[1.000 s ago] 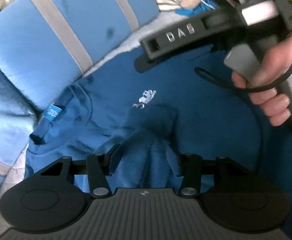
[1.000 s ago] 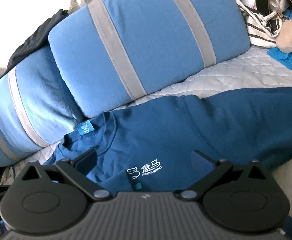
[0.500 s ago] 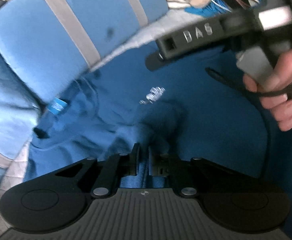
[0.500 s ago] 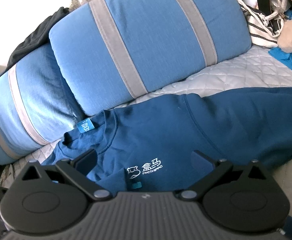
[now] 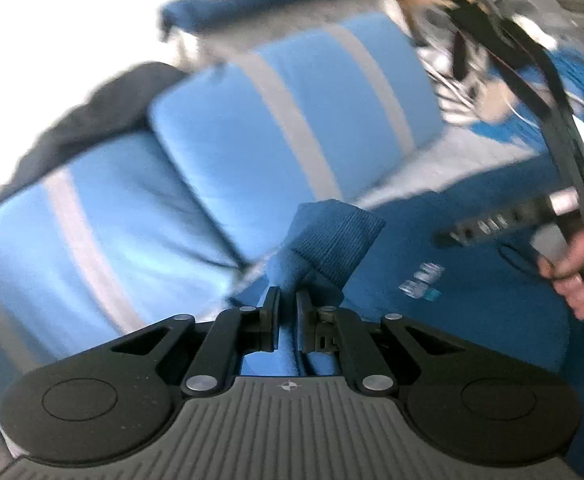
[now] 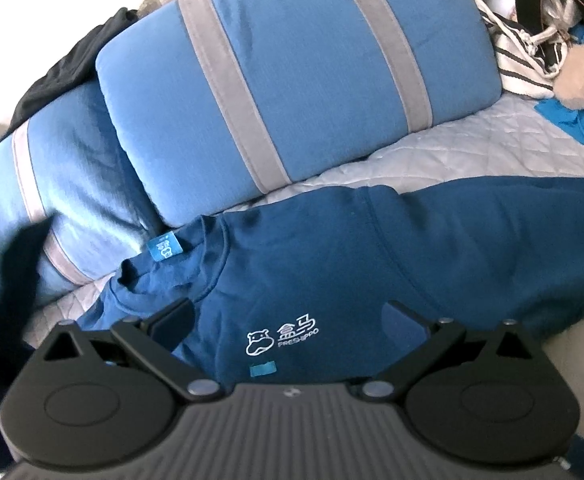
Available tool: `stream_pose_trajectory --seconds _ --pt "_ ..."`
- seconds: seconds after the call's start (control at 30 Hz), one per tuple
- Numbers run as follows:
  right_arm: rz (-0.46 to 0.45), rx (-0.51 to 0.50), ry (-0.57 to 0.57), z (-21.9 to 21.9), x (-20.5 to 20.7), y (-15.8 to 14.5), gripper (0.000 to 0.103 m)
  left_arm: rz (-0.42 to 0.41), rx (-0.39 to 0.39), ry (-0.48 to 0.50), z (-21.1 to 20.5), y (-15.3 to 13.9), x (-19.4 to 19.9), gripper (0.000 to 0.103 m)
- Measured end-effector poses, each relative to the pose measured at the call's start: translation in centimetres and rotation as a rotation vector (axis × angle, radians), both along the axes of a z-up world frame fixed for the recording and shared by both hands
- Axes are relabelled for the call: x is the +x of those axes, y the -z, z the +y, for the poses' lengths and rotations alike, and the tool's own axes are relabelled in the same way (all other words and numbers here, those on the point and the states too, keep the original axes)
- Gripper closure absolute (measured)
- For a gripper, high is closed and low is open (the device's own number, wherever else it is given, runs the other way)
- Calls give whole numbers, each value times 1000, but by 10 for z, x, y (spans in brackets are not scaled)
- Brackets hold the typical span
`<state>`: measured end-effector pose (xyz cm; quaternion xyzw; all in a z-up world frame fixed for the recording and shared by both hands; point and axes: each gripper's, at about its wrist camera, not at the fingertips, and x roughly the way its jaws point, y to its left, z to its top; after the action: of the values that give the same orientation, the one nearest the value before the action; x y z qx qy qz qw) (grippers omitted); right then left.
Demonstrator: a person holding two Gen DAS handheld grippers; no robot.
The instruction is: Fold clothes
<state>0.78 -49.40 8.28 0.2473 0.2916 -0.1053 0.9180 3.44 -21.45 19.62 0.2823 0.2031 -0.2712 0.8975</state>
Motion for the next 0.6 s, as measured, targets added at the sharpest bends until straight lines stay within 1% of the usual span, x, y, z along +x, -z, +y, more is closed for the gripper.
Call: stream_pose_trajectory --seconds 0.2,0.33,0.4,0.5,0.53,0.6 --pt "9 -23 -9 3 1 0 0 -127 -87 -128 54 -47 -11 95" --pt "14 -27 -14 4 0 0 0 -224 -171 -251 107 -73 -31 95" --pt "11 -28 -17 5 -1 0 0 -271 -232 -346 145 -82 -44 95" --pt "9 -33 -30 8 -2 -1 0 -349 -336 -520 205 -82 -68 95" --pt "8 -36 -34 9 -2 -1 0 -375 -374 -586 225 -78 -78 95" --pt "11 -39 -40 11 -1 -1 0 -418 -436 -758 265 -54 -96 95"
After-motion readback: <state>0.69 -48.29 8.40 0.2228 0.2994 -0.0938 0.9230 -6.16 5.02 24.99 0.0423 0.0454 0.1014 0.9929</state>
